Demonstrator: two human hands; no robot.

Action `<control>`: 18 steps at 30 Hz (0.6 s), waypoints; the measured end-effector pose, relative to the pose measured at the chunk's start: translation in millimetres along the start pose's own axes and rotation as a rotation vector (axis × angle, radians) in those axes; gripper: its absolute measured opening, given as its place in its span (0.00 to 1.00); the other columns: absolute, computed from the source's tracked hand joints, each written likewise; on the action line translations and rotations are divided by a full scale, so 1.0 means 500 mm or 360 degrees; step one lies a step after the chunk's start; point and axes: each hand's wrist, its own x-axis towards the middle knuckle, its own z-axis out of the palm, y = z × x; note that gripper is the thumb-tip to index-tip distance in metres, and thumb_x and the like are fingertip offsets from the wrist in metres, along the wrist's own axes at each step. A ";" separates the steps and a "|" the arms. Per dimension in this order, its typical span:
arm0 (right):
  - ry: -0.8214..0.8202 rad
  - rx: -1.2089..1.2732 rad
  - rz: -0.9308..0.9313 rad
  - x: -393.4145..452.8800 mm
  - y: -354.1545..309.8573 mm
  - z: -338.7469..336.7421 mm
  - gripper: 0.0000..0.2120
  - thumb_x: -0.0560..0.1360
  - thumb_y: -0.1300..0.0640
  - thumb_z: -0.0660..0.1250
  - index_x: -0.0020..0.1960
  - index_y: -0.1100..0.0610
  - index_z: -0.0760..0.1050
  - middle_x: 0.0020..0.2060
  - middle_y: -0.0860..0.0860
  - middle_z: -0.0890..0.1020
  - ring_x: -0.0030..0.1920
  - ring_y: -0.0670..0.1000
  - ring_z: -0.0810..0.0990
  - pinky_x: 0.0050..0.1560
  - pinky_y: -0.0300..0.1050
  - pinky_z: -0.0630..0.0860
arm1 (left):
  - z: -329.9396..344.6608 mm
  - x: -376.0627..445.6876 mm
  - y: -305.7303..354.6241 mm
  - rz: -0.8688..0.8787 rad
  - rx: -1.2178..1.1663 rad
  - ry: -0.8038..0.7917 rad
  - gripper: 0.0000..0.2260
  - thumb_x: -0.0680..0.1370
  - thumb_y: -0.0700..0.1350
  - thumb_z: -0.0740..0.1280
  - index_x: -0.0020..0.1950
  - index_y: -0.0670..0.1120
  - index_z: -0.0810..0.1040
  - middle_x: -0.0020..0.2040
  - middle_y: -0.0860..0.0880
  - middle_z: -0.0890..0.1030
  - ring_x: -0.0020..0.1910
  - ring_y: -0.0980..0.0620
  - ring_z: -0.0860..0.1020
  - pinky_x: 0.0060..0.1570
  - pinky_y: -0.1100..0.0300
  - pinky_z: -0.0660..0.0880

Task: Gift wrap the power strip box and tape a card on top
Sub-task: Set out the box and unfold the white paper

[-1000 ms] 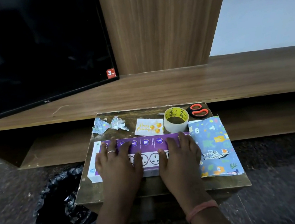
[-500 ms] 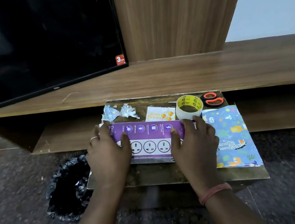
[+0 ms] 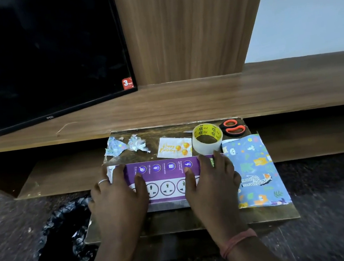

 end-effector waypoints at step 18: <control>-0.0323 -0.0134 0.0796 0.091 0.138 -0.095 0.46 0.73 0.39 0.71 0.78 0.62 0.54 0.69 0.60 0.70 0.69 0.63 0.67 0.67 0.58 0.63 | 0.000 0.006 -0.012 0.0153 0.0018 -0.0155 0.31 0.73 0.68 0.67 0.70 0.53 0.73 0.73 0.39 0.71 0.62 0.29 0.74 0.56 0.37 0.75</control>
